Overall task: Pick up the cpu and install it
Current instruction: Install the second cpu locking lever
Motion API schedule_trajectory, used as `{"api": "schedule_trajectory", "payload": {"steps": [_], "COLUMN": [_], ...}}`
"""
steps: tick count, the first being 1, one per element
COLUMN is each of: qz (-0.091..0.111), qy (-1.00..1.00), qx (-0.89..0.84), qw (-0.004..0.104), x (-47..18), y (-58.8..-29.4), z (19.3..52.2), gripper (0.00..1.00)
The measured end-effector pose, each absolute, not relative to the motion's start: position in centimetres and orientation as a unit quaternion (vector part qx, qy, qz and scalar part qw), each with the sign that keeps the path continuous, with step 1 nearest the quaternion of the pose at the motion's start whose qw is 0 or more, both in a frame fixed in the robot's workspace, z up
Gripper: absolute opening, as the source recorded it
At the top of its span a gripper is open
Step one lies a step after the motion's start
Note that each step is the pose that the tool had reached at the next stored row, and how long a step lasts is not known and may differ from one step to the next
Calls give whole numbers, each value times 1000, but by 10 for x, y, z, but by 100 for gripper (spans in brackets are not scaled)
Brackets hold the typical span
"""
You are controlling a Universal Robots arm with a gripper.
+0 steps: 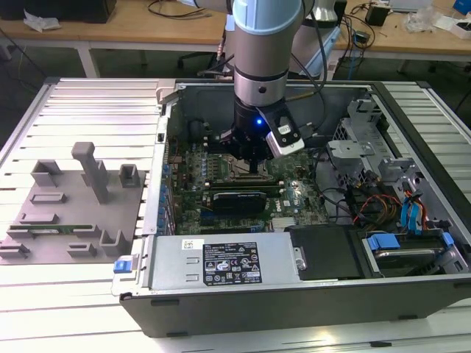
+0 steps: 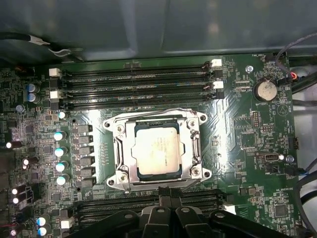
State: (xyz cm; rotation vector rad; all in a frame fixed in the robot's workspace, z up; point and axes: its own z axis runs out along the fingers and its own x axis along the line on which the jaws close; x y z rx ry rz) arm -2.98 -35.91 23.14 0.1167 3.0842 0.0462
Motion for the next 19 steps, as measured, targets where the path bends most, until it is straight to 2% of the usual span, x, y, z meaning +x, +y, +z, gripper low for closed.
{"api": "schedule_trajectory", "payload": {"steps": [19], "qz": [15], "qy": [999], "qx": [38], "qw": [27], "x": [-32], "y": [-359], "z": [225], "gripper": [11]}}
